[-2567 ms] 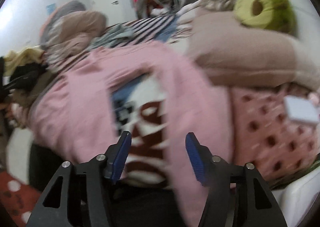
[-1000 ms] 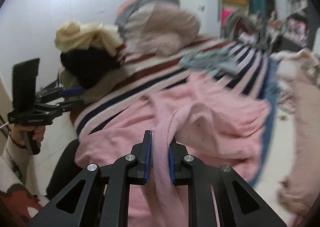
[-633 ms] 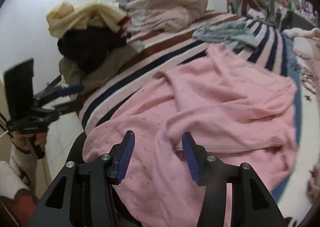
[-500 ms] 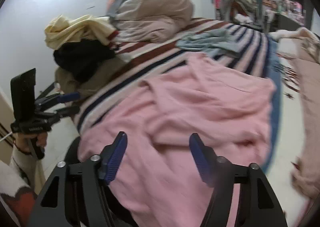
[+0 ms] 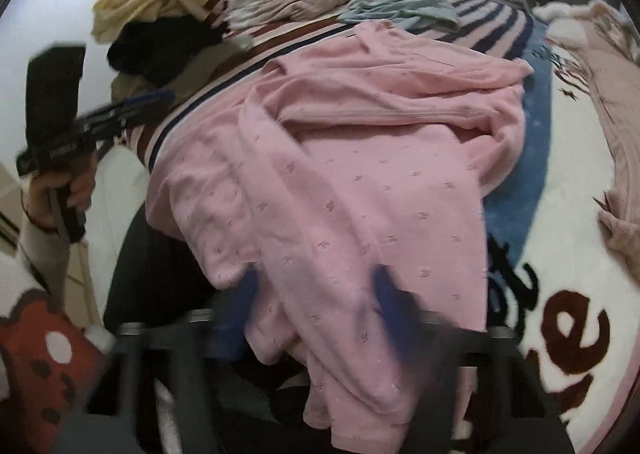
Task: Fold small clothes
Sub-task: 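Open the right gripper and release the folded hem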
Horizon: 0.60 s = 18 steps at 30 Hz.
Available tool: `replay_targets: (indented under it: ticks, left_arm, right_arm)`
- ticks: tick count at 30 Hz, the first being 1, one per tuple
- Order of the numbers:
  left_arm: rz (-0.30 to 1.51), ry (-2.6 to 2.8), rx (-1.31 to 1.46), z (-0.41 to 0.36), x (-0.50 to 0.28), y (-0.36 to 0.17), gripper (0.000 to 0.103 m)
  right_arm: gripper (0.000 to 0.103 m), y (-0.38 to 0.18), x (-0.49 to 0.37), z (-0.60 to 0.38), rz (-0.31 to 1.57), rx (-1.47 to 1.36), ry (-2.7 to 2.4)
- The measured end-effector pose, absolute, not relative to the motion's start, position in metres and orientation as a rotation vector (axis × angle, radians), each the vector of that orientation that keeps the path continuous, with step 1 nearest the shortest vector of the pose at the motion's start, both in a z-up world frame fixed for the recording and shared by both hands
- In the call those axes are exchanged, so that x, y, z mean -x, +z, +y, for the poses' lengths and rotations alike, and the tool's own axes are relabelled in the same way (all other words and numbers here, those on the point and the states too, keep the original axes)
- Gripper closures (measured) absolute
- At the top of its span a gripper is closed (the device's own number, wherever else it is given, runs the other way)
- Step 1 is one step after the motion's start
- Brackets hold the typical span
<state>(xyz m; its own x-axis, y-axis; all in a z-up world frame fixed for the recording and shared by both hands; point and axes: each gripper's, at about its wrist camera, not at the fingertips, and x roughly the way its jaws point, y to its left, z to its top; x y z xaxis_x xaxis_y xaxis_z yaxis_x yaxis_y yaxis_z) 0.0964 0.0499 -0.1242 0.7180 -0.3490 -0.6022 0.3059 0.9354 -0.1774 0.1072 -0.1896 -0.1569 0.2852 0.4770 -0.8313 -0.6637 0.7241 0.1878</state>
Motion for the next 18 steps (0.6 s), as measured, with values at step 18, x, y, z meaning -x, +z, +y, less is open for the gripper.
replay_targets:
  ticks: [18]
  left_arm:
    - [0.625, -0.273, 0.089, 0.096, -0.082, -0.112, 0.041]
  right_arm:
    - [0.102, -0.142, -0.107, -0.058, 0.91, 0.007, 1.169]
